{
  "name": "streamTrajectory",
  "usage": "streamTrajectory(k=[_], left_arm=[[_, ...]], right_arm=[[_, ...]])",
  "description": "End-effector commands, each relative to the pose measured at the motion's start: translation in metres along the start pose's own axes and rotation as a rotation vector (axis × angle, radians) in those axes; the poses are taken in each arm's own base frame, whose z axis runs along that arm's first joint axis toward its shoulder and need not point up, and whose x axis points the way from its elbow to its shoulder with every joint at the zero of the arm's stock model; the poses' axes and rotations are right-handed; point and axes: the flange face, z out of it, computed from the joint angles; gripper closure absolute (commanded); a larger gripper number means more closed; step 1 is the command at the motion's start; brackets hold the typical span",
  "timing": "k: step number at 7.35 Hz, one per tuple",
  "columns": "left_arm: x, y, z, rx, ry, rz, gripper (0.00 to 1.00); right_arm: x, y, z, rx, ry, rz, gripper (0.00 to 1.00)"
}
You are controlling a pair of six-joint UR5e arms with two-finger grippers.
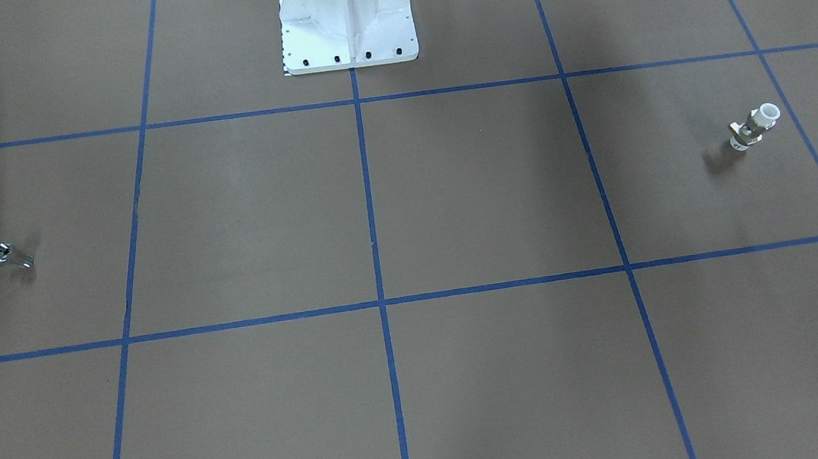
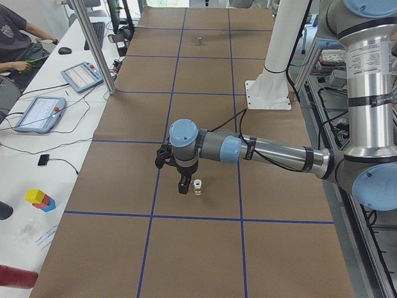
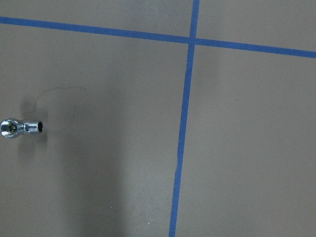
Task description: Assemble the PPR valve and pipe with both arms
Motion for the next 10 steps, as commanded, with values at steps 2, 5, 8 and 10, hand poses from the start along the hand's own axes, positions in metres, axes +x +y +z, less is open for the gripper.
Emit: streamTrajectory(k=[2,5,8,10], left_arm=[[0.029,-0.007,0.050,-0.034,-0.061,0.042,0.00],[0.041,-0.001,0.108,-0.010,-0.058,0.048,0.02],[0.037,0.032,0.134,0.027,-0.006,-0.022,0.02],[0.036,0.036,0.134,0.028,0.003,-0.016,0.06]], right_arm=[[-0.003,-0.003,-0.002,0.025,-0.008,-0.022,0.00],[-0.006,-0.003,-0.003,0.036,-0.029,-0.033,0.00],[-0.008,-0.004,-0.004,0.040,-0.040,-0.037,0.00],[-0.008,-0.004,-0.004,0.040,-0.040,-0.037,0.00]])
